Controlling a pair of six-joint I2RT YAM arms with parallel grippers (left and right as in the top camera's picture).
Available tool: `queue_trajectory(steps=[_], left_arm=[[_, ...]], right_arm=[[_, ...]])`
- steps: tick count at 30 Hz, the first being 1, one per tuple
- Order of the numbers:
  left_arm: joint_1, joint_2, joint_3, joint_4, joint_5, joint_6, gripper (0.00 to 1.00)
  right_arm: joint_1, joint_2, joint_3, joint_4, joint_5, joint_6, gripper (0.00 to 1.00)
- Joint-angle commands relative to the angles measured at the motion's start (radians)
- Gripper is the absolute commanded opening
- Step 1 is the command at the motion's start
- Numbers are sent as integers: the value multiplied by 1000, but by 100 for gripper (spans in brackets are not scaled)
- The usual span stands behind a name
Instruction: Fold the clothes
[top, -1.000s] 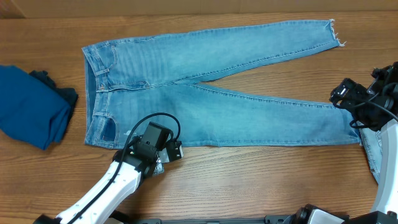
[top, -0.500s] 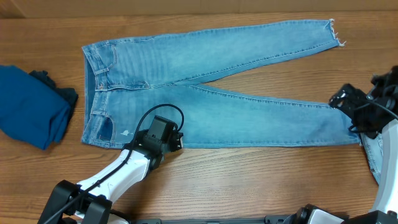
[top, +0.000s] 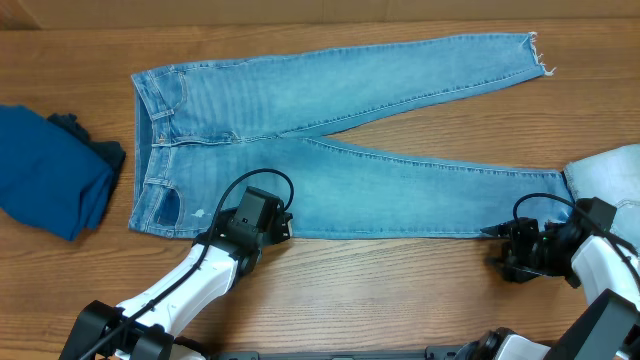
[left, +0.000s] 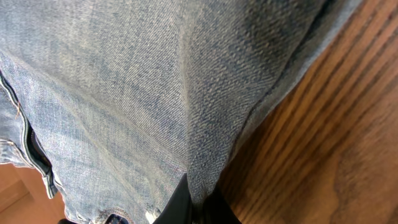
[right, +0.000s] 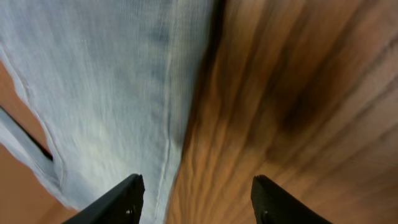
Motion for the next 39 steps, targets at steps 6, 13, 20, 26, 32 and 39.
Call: queue_trajectory(steps=[6,13,20,26,32,39], left_arm=[[10,-18,-9,-2,-12,-7,4],[10,-115,-9,-40,-21,-57,4],[10,-337,53,-222,-51,-109,4],[10,-462,205,-509,-50,-131,4],[10,-498,309,-687,-39,-66,4],[12,-342,321,-391,4,10,4]], right_arm=[[-3,-3,-109,352,14,116,40],[-1,-53,-52,312,-9,-68,4],[-1,-160,271,-101,156,-158,4],[-1,-160,560,-373,394,-229,4],[-1,-155,669,-351,426,-246,4],[103,81,808,-269,347,-247,4]])
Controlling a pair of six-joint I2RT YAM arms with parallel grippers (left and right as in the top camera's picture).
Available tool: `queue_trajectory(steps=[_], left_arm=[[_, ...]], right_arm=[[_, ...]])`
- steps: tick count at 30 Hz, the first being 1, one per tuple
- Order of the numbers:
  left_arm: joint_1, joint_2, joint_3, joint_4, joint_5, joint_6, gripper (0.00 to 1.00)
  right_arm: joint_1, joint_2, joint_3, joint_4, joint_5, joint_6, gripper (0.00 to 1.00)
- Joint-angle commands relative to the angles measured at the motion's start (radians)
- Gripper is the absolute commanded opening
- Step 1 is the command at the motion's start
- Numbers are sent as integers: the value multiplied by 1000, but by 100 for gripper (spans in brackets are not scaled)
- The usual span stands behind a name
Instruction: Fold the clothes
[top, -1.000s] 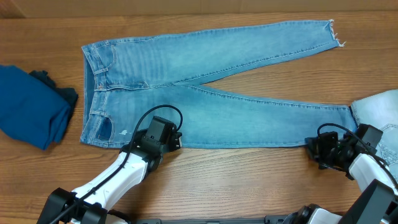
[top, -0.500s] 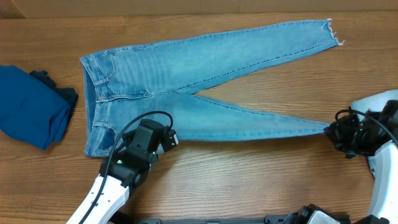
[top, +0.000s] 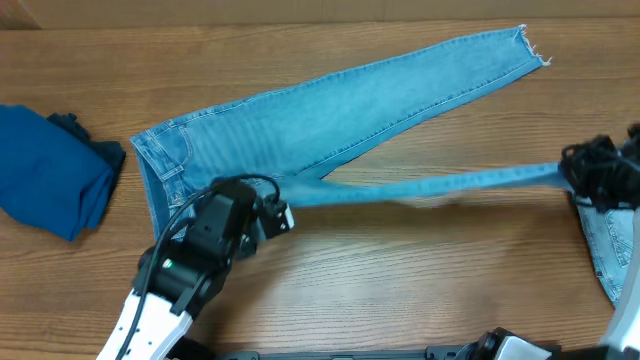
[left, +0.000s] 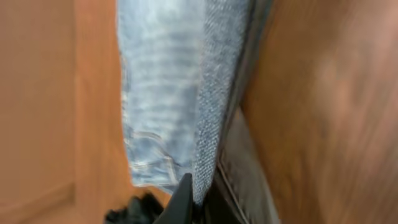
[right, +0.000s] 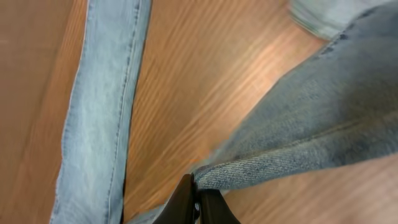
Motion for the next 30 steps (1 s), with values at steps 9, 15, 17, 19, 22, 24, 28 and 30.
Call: queue_trajectory(steps=[9,15,17,19,22,24,28,30], left_arm=[[180,488,155,393,-106,80,4],[203,651,238,481,-107,170,4],[203,671,241,482,-107,169,4],[207,685,241,491,-107,169,4],[230,694,241,513,-105,160,4],[242,695,241,517,-101,145,4],[243,695,241,519,-99,142,4],[243,695,241,519,-98,142,4]], right_arm=[[135,521,376,277,69,-19,4],[182,628,376,487,24,22,4],[209,647,376,553,25,43,4],[246,676,376,639,29,67,5],[289,721,376,750,39,93,6],[312,753,376,821,48,95,11],[328,791,376,947,55,95,99],[319,792,376,955,51,94,100]])
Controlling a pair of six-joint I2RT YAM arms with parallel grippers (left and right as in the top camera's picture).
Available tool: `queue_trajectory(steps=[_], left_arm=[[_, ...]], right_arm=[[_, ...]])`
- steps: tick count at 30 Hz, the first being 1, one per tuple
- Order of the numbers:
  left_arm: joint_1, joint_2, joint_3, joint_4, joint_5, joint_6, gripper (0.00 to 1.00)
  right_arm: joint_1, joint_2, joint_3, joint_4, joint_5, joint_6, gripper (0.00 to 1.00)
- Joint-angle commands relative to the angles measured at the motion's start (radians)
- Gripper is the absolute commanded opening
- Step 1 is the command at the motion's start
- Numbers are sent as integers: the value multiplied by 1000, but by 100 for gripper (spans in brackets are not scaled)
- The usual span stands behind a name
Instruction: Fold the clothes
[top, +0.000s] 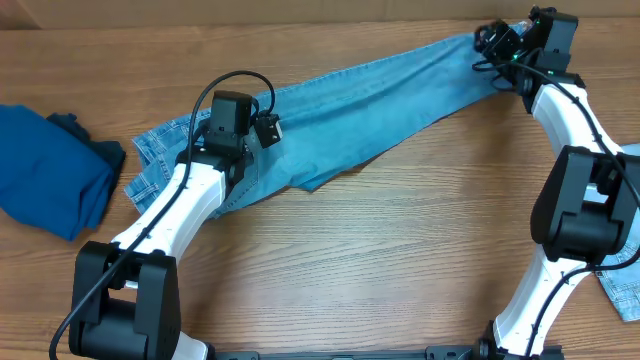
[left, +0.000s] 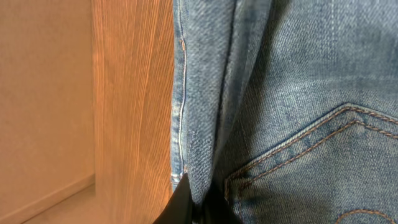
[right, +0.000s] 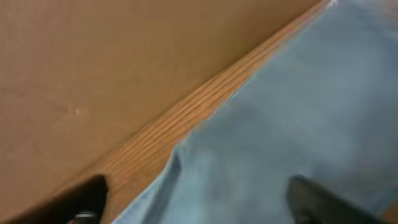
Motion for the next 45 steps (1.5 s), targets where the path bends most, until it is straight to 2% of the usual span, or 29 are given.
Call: queue_trajectory(steps=[1,4,5,6,7,9,13,14,16,17,19,20,23,26,28,30,31,33,34,35,39,40,42,44,45], left_arm=[[12,10,19,5,-25,-7,4],[12,10,19,8,3,-7,6],[12,10,20,13,11,-7,21],[12,10,19,19,14,-15,58],[12,10,20,32,9,-58,84],[12,10,28,39,12,-185,98],[14,10,84,-10,32,-402,100],[14,10,129,-122,85,-590,100],[12,10,172,-248,177,-785,100],[10,10,193,-328,270,-895,100],[9,10,196,-441,443,-966,100],[10,10,196,-529,450,-1020,99],[24,10,198,-601,298,-1089,100],[96,10,198,-538,301,-1131,100],[167,10,198,-484,349,-1265,100],[262,10,198,-397,565,-1432,100],[293,10,198,-341,657,-1478,93],[306,10,198,-272,699,-1530,86],[297,11,198,-251,695,-1517,82],[286,12,198,-250,672,-1435,81],[253,12,198,-303,346,-995,82],[252,12,198,-291,309,-907,82],[246,44,198,-224,304,-634,83],[232,74,198,-193,316,-539,73],[217,100,198,-186,350,-449,67]], right_arm=[[-26,7,31,8,-14,2,100],[-89,7,31,-91,-174,2,100],[-107,5,31,-165,-187,-16,100],[-118,-5,31,-245,-187,-77,100],[-122,-16,31,-291,-187,-122,100],[-122,-51,31,-385,-185,-191,100],[-116,-163,31,-514,-157,-261,100],[-110,-190,31,-558,-132,-277,100],[-102,-226,31,-642,-105,-295,100],[-98,-237,31,-691,-106,-319,100],[-99,-238,30,-756,-106,-322,100],[-100,-238,30,-784,-106,-324,100],[-96,-238,30,-806,-109,-344,100],[-83,-238,30,-811,-109,-344,100],[-78,-238,30,-826,-109,-344,100],[-77,-238,30,-837,-109,-344,100],[-77,-238,30,-840,-109,-344,100],[-77,-238,30,-845,-109,-344,100],[-77,-238,30,-848,-109,-344,100],[-77,-238,30,-850,-109,-344,100],[-77,-238,30,-867,-109,-344,100],[-77,-238,30,-869,-109,-344,100],[-77,-238,30,-870,-109,-344,100],[-77,-238,30,-873,-109,-344,100],[-77,-238,30,-875,-107,-344,100]])
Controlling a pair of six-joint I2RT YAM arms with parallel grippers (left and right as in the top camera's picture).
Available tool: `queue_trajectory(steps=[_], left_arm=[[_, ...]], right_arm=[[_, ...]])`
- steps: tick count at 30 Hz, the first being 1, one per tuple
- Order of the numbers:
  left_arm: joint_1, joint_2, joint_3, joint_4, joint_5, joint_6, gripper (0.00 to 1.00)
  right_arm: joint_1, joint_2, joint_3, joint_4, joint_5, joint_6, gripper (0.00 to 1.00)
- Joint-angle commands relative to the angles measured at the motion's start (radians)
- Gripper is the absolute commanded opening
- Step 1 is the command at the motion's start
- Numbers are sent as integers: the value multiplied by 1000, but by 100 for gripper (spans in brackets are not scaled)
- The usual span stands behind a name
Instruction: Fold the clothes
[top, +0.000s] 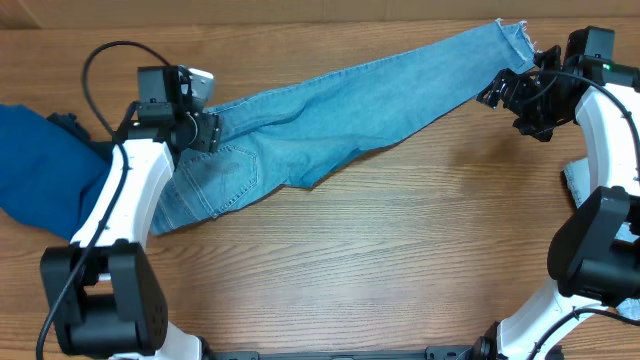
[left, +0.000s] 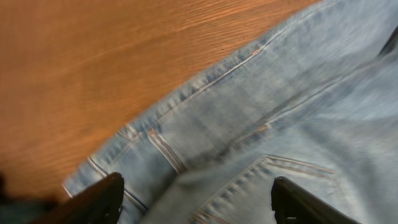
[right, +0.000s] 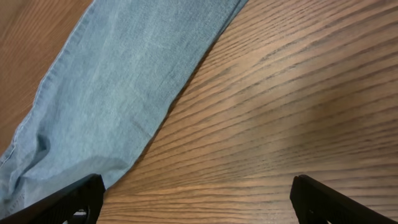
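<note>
Light blue jeans (top: 330, 110) lie folded lengthwise, one leg over the other, running from the waist at the left to the frayed hems (top: 510, 35) at the far right. My left gripper (top: 200, 130) hovers open over the waist end; in its wrist view a back pocket seam (left: 280, 165) shows between the fingers (left: 99, 199). My right gripper (top: 505, 95) stands open beside the hem end, over bare wood, with the leg (right: 124, 81) lying to its left in its wrist view.
A dark blue garment (top: 40, 185) lies bunched at the left table edge, close to my left arm. A pale denim piece (top: 578, 180) peeks out at the right edge behind my right arm. Bare wooden table (top: 380, 260) fills the front half.
Both grippers have let go of the jeans and stand open. The left one has moved left to the waist end; the right one has dropped back off the hems. The jeans lie flatter.
The jeans lay spread with legs apart, my left gripper shut on the near hip, my right open at the near hem. Then both held the near leg lifted. Then it was laid over the far leg. Now both grippers are open.
</note>
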Motion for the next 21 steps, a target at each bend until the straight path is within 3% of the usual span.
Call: queue_trajectory(steps=[1,4,10,13,15,17,21], left_arm=[[-46,87,13,19,16,360,66],[-102,162,13,21,-16,491,67],[-115,211,13,90,-31,502,71],[-114,250,13,108,-25,501,63],[-115,251,13,152,-21,502,52],[-115,251,13,179,-14,514,28],[-113,251,13,211,6,513,22]], right_arm=[[2,-14,13,-2,10,-5,100],[2,-14,13,-4,10,-5,100],[2,-14,13,-4,21,-5,100],[2,-14,13,-11,38,-5,100],[2,-14,12,-13,48,-5,100],[2,-14,12,-17,48,-5,100],[2,-14,12,-21,48,-5,100]])
